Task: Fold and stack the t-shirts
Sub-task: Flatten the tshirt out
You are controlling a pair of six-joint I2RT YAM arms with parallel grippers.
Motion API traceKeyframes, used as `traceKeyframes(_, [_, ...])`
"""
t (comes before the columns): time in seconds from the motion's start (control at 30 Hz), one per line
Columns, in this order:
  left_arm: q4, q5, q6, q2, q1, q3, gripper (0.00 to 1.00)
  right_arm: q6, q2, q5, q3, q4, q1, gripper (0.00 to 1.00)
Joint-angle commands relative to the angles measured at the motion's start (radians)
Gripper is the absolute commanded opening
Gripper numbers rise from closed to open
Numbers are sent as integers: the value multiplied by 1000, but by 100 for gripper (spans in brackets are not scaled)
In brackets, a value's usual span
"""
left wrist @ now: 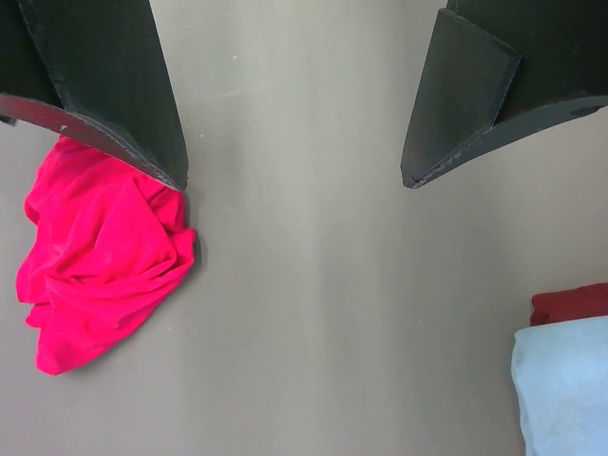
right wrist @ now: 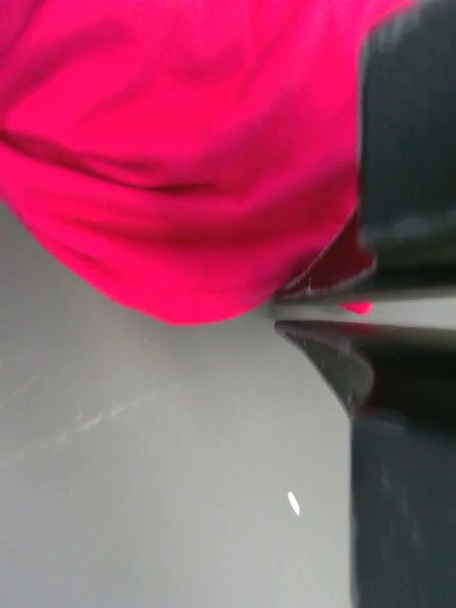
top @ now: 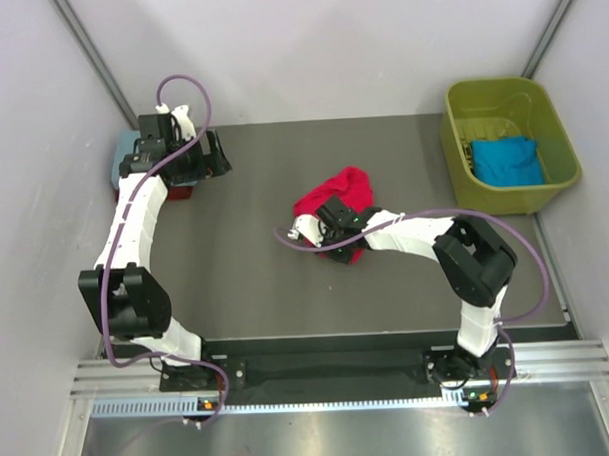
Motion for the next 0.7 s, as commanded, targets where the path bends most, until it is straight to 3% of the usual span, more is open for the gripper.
traceKeyframes(0.0, [17,22,-1,-49,9,7,98,-5,26,46,42,32,5,5])
traceKeyframes(0.03, [15,25,-3,-49,11,7,98,-6,17,71,62,31,5,0])
traceKeyframes(0.33, [23,21,-24,-69,18,3,97,-123,-237,172,224,-93,-3,0])
traceKeyframes(0.57, [63,65,-83,-89,20,-74,95,-99,-376,186,412,-141,-1,0])
traceKeyframes(0.6, [69,71,-90,-95,21,-82,95,-91,-377,186,418,-170,-1,9])
traceKeyframes(0.63, [71,79,-98,-98,20,-88,95,-88,-385,177,395,-182,-3,43])
traceKeyframes(0.67, [75,88,-109,-103,20,-100,96,-94,-392,156,365,-193,-3,58])
